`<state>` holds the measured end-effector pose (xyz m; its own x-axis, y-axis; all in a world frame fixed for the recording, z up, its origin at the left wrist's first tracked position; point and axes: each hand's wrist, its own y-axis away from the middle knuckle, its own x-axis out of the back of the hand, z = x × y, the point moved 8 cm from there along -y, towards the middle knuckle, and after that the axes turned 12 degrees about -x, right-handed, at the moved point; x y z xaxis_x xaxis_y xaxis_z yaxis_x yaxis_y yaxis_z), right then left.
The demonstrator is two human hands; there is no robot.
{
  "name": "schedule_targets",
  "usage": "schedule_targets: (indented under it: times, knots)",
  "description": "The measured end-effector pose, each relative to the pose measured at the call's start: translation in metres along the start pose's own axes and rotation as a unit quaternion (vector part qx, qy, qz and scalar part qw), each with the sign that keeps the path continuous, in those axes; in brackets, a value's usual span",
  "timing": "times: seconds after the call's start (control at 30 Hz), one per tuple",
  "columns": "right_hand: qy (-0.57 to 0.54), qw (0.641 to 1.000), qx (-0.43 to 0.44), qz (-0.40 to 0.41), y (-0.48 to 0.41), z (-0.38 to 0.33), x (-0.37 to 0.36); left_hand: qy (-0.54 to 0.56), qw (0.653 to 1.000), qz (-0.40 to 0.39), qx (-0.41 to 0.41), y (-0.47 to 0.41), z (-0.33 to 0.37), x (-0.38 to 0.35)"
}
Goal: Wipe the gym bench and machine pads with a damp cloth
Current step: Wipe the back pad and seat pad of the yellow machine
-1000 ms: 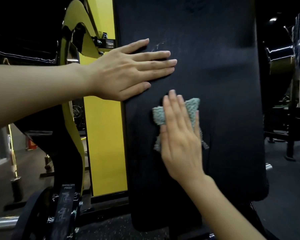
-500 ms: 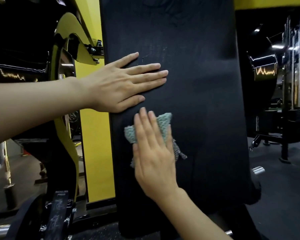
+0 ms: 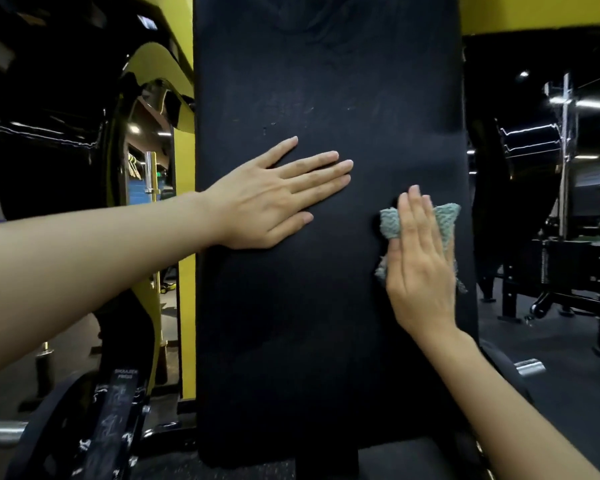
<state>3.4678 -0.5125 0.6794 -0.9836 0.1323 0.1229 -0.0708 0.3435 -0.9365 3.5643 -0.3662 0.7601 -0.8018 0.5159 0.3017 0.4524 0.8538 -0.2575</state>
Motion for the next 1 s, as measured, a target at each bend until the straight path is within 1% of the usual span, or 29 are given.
schedule_targets:
  times: [0.1, 0.17, 0.23, 0.3, 0.43, 0.5, 0.57, 0.7, 0.87, 1.0]
  knots:
    - [0.019, 0.999, -0.035, 0.031, -0.007, 0.013, 0.006, -0.011, 1.0, -0.003, 0.0, -0.003, -0.001, 0.0]
    - [0.031, 0.996, -0.058, 0.054, -0.004, 0.008, 0.005, -0.018, 1.0, -0.006, -0.001, -0.005, -0.002, 0.0]
    - [0.027, 0.996, -0.07, 0.053, 0.003, -0.005, -0.002, -0.022, 1.0, -0.011, -0.003, -0.008, -0.001, 0.0]
    - [0.026, 0.998, -0.047, 0.042, 0.015, -0.029, -0.011, -0.023, 1.0, -0.013, -0.006, -0.012, -0.001, 0.001]
    - [0.002, 0.999, 0.052, 0.012, 0.042, -0.078, -0.03, -0.031, 0.999, -0.01, -0.007, -0.014, -0.003, 0.001]
    - [0.0, 0.997, 0.081, -0.006, 0.044, -0.078, -0.032, -0.028, 1.0, -0.009, -0.01, -0.015, -0.003, 0.001]
    - [0.004, 0.996, 0.086, -0.014, 0.039, -0.066, -0.028, -0.023, 1.0, -0.009, -0.011, -0.017, -0.003, 0.003]
    - [0.012, 0.999, 0.043, 0.001, 0.021, -0.027, -0.011, -0.025, 1.0, -0.007, -0.008, -0.019, -0.005, 0.004]
    - [0.012, 0.999, -0.036, 0.023, 0.002, 0.03, 0.01, -0.022, 1.0, -0.004, -0.006, -0.023, -0.003, 0.003]
    - [0.018, 0.992, -0.106, 0.072, 0.002, 0.028, 0.01, -0.031, 0.999, 0.007, -0.001, -0.024, -0.002, 0.002]
